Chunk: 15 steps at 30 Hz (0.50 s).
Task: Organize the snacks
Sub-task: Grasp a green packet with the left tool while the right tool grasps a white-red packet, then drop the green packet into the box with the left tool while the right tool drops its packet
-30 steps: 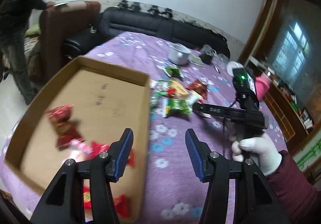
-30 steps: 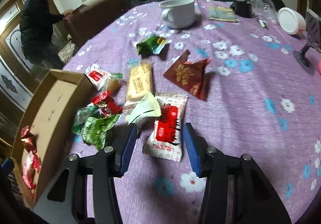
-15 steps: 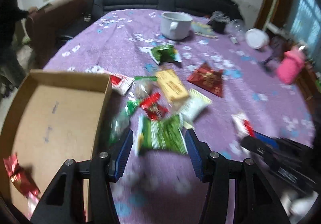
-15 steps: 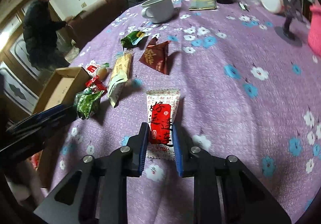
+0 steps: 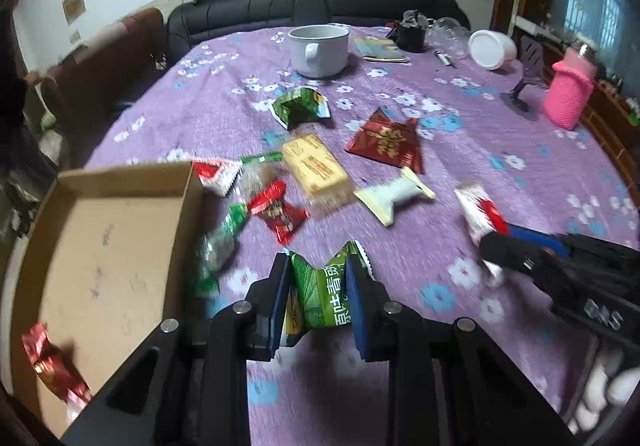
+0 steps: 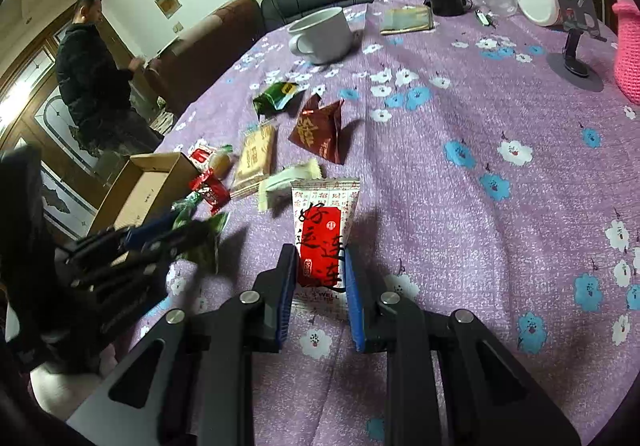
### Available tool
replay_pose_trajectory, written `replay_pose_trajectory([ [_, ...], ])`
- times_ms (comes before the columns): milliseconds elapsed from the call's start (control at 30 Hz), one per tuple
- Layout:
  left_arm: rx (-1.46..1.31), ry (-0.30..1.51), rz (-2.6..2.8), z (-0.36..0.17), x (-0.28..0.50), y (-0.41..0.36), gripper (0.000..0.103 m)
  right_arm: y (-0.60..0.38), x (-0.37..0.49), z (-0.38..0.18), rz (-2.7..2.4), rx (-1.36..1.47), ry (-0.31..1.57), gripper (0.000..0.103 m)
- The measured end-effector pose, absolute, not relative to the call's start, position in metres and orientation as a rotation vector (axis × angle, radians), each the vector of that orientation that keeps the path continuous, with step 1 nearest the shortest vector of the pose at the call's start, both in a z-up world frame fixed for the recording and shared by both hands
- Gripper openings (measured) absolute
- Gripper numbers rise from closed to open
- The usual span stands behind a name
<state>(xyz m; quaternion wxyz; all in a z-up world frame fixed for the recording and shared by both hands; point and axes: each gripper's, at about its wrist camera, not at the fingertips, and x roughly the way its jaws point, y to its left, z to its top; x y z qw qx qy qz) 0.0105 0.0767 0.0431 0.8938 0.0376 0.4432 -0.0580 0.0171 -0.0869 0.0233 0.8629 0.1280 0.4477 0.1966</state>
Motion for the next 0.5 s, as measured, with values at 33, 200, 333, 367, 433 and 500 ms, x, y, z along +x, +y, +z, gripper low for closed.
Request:
replay_pose_trajectory([
  [33, 0.064, 0.915, -0.128, 0.047, 0.004, 0.081, 0.027, -0.087, 0.017, 0.023, 0.414, 0.273, 0.939, 0.026],
  [200, 0.014, 0.874, -0.147, 0.067, -0.020, 0.097, 0.027, -0.087, 0.013, 0.024, 0.424, 0.280, 0.928, 0.026],
  [333, -0.030, 0.827, -0.112, 0.085, -0.036, 0.126, 0.027, -0.086, 0.011, 0.027, 0.443, 0.288, 0.912, 0.026],
  [367, -0.035, 0.819, -0.097, 0.088, -0.038, 0.133, 0.027, -0.085, 0.011, 0.028, 0.448, 0.286, 0.908, 0.026],
  [433, -0.043, 0.806, -0.051, 0.092, -0.039, 0.153, 0.027, -0.080, 0.008, 0.028, 0.460, 0.280, 0.902, 0.026],
  [500, -0.063, 0.806, -0.010, 0.091, -0.036, 0.173, 0.027, -0.074, 0.005, 0.029, 0.474, 0.272, 0.898, 0.026],
])
